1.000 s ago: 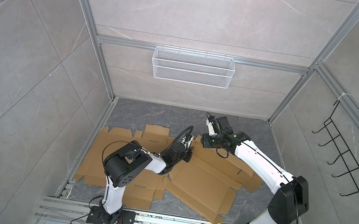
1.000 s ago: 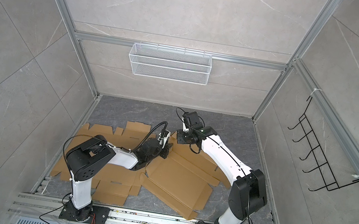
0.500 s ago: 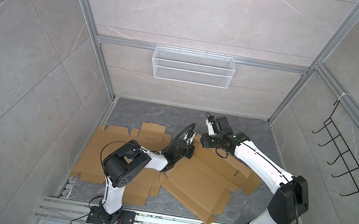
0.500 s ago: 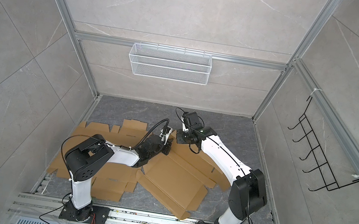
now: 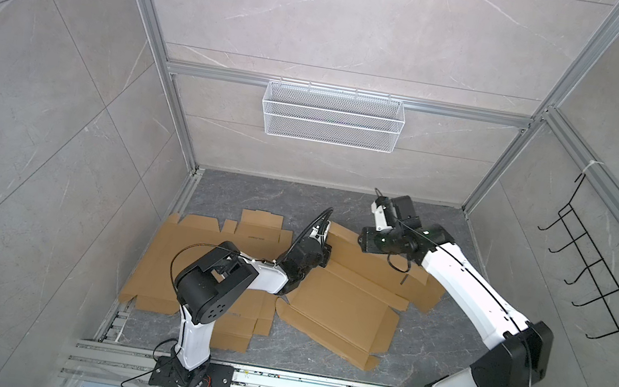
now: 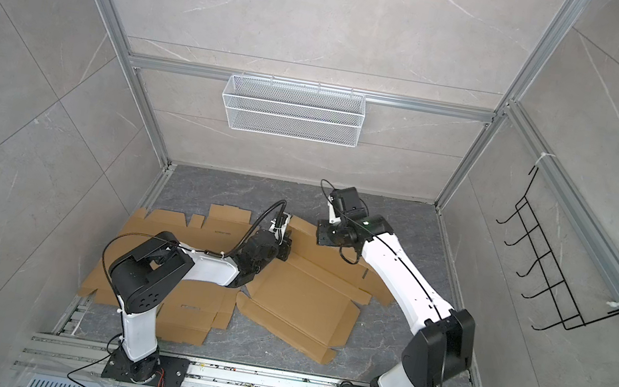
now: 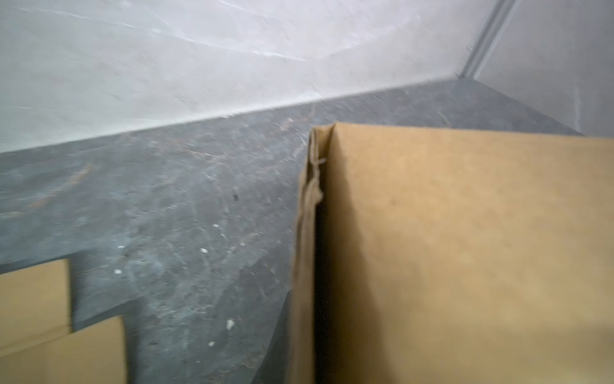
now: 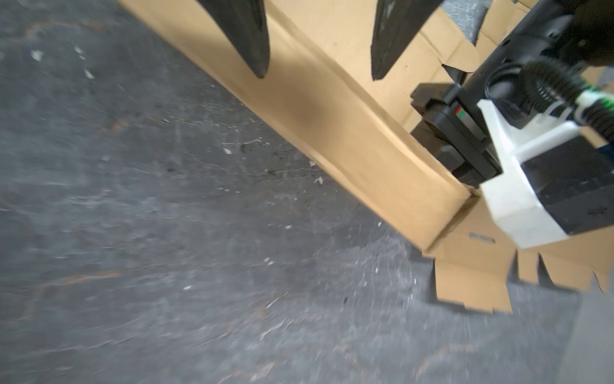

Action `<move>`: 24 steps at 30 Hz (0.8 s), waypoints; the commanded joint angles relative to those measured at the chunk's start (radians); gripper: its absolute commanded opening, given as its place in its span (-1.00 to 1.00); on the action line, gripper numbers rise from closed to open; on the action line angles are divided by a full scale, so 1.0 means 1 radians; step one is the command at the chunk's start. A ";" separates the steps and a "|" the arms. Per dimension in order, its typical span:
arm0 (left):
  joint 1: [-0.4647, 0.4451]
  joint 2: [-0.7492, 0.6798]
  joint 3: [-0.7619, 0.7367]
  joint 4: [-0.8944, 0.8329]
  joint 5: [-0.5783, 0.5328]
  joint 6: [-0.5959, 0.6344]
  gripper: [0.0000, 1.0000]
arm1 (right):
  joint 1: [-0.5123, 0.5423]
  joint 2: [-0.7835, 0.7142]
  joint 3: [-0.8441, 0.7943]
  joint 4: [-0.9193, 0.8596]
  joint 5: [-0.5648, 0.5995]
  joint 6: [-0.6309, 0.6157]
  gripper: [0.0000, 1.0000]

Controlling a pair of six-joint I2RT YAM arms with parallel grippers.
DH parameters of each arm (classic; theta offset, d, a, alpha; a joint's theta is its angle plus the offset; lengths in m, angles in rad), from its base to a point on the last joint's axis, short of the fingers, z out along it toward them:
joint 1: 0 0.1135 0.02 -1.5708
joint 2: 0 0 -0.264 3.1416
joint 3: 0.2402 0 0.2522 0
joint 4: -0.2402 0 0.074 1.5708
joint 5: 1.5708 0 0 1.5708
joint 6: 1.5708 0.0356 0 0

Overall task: Fold the paper box
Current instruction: 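Release the panel and lift the right gripper away while the left holds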

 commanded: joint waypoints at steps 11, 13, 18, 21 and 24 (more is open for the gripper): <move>-0.096 -0.108 -0.034 -0.044 -0.416 -0.147 -1.00 | -0.342 -0.153 -0.098 -0.113 -0.231 0.072 0.11; -0.106 -0.125 -0.044 -0.132 -0.454 -0.207 -1.00 | -0.346 -0.129 -0.101 -0.103 -0.262 0.073 0.15; -0.117 -0.136 -0.083 -0.117 -0.452 -0.206 -1.00 | -0.346 -0.071 -0.127 -0.061 -0.286 0.071 0.39; -0.117 -0.131 -0.091 -0.099 -0.440 -0.184 -1.00 | -0.346 -0.035 -0.099 -0.056 -0.280 0.062 0.45; -0.117 -0.134 -0.099 -0.095 -0.440 -0.175 -1.00 | -0.346 0.000 -0.086 -0.053 -0.274 0.057 0.48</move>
